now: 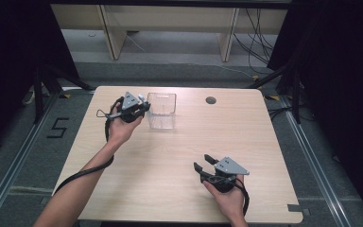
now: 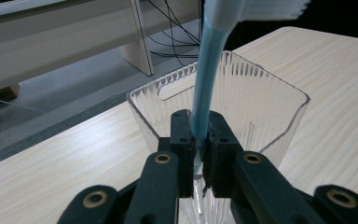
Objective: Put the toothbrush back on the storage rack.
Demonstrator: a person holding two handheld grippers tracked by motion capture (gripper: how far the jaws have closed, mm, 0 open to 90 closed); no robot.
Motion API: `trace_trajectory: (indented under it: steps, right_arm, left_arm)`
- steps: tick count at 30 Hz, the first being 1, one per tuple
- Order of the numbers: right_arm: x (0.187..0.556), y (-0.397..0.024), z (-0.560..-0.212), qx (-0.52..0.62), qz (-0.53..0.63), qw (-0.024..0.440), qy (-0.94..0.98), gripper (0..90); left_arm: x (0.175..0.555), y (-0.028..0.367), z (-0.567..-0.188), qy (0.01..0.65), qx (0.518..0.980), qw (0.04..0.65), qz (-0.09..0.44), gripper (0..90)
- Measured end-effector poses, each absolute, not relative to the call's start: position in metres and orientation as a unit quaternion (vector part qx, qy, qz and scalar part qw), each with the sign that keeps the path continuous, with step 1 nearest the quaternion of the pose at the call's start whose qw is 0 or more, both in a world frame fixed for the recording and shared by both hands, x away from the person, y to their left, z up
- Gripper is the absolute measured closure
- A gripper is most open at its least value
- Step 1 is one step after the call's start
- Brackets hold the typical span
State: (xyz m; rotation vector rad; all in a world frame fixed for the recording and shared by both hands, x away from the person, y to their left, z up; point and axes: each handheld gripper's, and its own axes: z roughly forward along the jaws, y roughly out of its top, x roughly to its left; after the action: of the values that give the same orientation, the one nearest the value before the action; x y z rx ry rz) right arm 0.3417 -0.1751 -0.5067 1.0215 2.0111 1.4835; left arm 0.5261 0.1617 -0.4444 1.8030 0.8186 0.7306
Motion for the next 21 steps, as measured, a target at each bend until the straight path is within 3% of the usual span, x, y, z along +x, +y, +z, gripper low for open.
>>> trace_trajectory:
  steps: [21]
  right_arm:
    - [0.3414, -0.1745, -0.5066, 0.371, 0.529, 0.218, 0.732, 45.9]
  left_arm:
    - [0.528, 0.1626, -0.4477, 0.346, 0.745, 0.491, 0.29, 82.8]
